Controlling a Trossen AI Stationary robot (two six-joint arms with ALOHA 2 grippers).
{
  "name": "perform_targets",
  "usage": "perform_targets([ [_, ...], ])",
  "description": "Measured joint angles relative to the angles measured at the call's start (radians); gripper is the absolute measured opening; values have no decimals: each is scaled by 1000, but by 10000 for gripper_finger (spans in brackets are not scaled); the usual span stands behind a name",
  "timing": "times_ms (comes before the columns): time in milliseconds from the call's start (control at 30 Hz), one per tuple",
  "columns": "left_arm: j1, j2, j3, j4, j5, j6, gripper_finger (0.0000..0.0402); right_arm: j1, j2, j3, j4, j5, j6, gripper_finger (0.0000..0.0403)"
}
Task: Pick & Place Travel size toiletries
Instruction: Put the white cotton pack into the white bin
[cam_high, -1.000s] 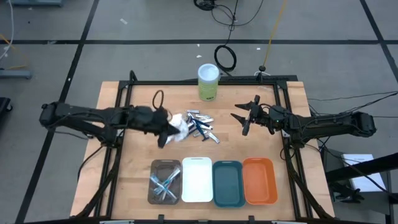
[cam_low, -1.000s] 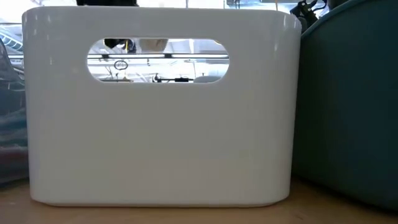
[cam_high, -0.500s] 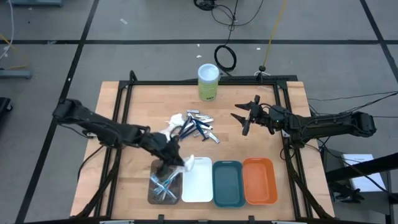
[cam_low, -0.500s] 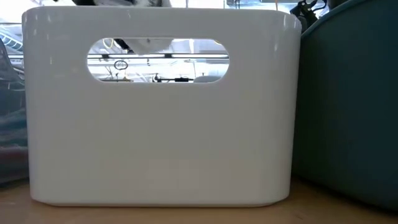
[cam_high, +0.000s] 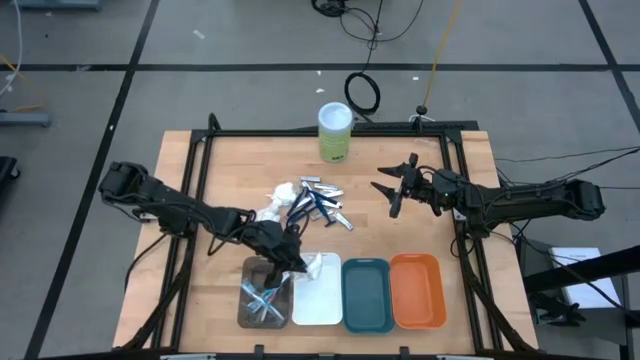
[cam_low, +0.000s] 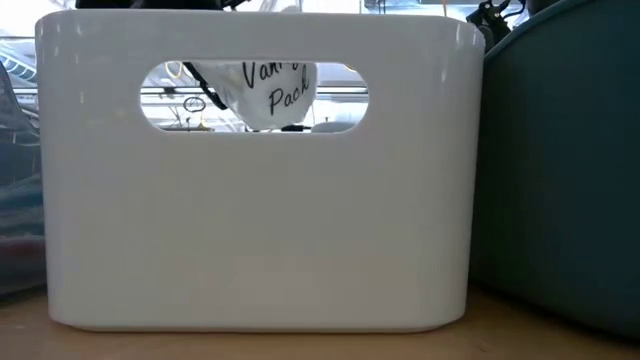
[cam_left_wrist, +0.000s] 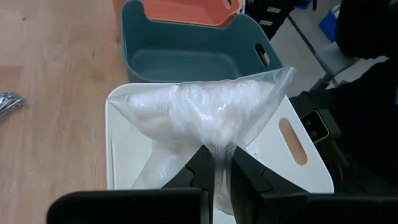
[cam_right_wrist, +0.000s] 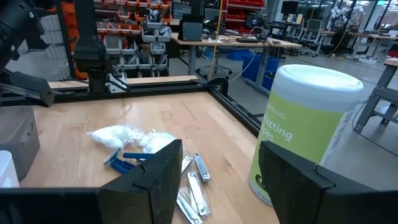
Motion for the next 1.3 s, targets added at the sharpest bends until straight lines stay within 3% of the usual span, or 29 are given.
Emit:
perform_targets([
  [333, 0, 0, 0, 0, -52, 2, 26, 0, 0, 0, -2, 0, -2, 201],
  [700, -2, 0, 0, 0, -30, -1, 26, 0, 0, 0, -2, 0, -3, 201],
  [1300, -8, 0, 0, 43, -27, -175, 29, 0, 0, 0, -2, 0, -3, 201],
])
